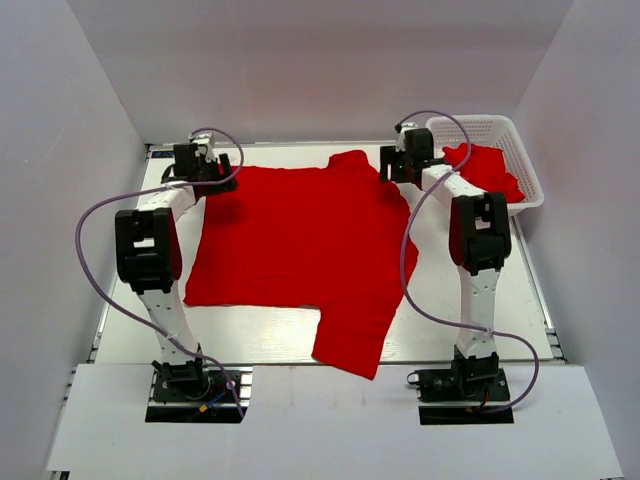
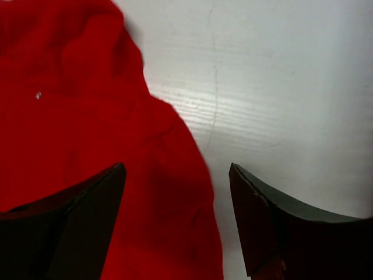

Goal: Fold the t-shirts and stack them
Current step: Flatten out the tshirt

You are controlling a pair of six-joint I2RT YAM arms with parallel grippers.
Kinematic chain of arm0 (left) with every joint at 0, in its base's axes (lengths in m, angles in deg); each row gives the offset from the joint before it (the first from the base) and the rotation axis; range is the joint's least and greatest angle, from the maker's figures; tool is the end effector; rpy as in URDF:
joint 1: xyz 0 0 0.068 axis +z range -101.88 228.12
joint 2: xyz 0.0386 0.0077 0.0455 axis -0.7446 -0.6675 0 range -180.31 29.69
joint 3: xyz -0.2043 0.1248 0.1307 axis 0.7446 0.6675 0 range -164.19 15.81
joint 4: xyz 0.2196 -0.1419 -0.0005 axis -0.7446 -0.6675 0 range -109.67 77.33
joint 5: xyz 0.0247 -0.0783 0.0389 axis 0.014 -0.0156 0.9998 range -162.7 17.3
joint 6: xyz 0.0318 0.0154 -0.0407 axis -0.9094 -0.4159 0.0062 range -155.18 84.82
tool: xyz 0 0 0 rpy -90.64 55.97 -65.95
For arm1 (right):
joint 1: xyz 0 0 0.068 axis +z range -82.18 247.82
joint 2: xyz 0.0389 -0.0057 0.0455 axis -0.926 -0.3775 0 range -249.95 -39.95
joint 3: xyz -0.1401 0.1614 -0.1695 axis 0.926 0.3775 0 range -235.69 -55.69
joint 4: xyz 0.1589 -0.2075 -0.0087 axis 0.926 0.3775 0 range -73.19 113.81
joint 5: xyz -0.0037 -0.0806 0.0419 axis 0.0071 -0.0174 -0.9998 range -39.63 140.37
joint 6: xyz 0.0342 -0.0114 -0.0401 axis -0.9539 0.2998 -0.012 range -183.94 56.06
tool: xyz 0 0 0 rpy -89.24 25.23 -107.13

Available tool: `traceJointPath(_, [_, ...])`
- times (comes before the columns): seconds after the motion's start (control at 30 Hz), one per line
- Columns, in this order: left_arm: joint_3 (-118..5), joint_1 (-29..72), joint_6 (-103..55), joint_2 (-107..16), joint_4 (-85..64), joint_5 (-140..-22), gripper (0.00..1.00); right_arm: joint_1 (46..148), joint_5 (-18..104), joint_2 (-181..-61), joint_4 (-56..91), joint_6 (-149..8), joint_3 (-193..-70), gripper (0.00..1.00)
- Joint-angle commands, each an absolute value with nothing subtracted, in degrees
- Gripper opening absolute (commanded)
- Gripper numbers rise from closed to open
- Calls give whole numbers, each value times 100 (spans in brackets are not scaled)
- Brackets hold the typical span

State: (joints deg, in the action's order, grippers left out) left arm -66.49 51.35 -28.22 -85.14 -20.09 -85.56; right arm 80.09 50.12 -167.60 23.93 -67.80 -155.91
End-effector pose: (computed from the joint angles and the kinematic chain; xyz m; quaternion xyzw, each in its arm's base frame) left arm 0.4527 0.0175 0.2021 -0.0327 0.9010 -0.1151 0.4169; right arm 0.5047 0.1099 0.2007 -0.0659 0.8827 0.0672 0.4604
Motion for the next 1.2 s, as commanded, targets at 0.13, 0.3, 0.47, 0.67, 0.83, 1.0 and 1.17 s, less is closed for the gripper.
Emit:
traceJointPath(0.13, [-6549, 5094, -2911, -8738, -1988, -8255, 79, 8092, 4738, -16976, 2638, -6728, -15692, 74])
traceJointPath(0.3, [-6759, 5041, -3078, -8870, -2172, -7886, 79, 8127, 5230, -17512, 3411, -6658, -16649, 58])
traceJointPath(0.47, [-6952, 5041, -3131, -9019, -2119, -7736, 79, 8092, 5414, -17802, 3834, -6772, -17021, 32])
traceJointPath(0.67, [-7498, 5041, -3193, -9327, -2269, -7736, 79, 7951, 5757, -17785, 3800, -6790, -17003, 8])
traceJointPath(0.83, [-8077, 5041, -3394, -9450, -2268, -7728, 80, 7933, 5660, -17576, 3905, -6772, -17233, 12])
traceJointPath(1.0, [-8648, 5163, -3395, -9757, -2269, -7727, 82, 7960, 5160, -16819, 3274, -6790, -16320, 55])
traceJointPath(1.17, [-9167, 5164, -3448, -10266, -2181, -7780, 82, 8012, 4747, -16825, 3078, -6720, -16403, 70])
